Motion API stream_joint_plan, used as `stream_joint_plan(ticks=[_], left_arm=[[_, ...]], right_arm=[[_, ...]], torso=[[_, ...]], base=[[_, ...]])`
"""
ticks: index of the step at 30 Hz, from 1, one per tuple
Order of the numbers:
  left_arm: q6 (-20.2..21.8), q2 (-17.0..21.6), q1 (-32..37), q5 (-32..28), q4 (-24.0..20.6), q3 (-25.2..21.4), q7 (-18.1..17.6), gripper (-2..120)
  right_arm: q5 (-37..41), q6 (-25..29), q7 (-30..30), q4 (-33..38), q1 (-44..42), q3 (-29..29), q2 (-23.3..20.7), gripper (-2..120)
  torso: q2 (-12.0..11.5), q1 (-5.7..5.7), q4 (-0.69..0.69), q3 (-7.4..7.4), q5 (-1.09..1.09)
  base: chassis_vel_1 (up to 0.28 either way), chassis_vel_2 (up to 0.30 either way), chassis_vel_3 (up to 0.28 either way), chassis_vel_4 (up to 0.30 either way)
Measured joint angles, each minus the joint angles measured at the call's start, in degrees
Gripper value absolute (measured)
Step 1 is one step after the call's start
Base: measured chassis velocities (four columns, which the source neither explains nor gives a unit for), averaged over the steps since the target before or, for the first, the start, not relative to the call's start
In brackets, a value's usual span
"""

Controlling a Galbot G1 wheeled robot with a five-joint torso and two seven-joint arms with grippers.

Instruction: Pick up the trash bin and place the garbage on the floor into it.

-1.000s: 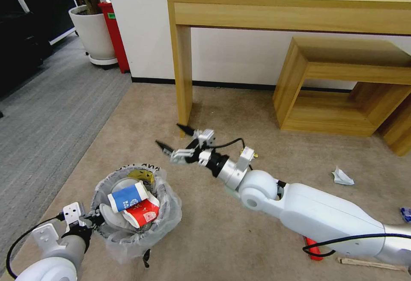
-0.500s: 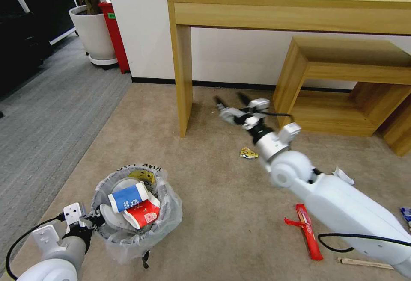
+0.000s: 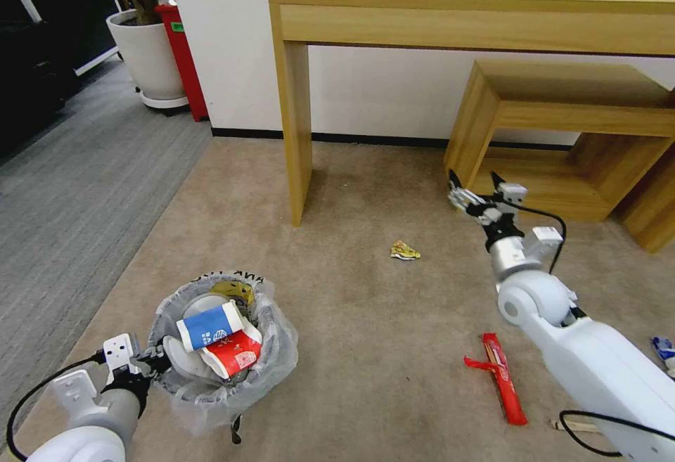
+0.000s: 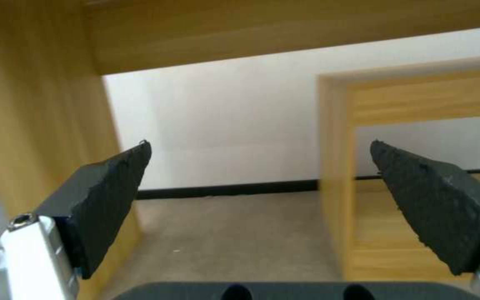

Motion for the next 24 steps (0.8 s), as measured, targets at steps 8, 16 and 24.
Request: stream_joint_plan(ticks=[8, 16, 24], left_arm=[[-0.3, -0.4, 0.6, 0.3, -0.1, 0.1, 0.3, 1], [-0.8, 0.3, 1.2, 0.3, 0.1, -0.5, 0.4, 1], [-1.0, 0.4, 0.6, 0.2, 1.0, -0.4, 0.4, 1]], right_arm=[[-2.4, -0.1, 0.8, 0.7, -1.8, 1.3, 1.3, 100], [-3.9, 0.0, 0.8, 0.6, -2.5, 1.3, 2.4, 100], [-3.9, 0.4, 0.8, 0.1, -2.8, 1.2, 2.8, 100]], torso=[[0.0, 0.0, 0.0, 0.0, -0.02], [0.0, 0.0, 0.0, 0.0, -0.01], [0.0, 0.0, 0.0, 0.0, -0.02]], base=[[-0.07, -0.062, -0.064, -0.082], [-0.077, -0.078, -0.069, -0.077], [-0.056, -0.071, -0.069, -0.069]])
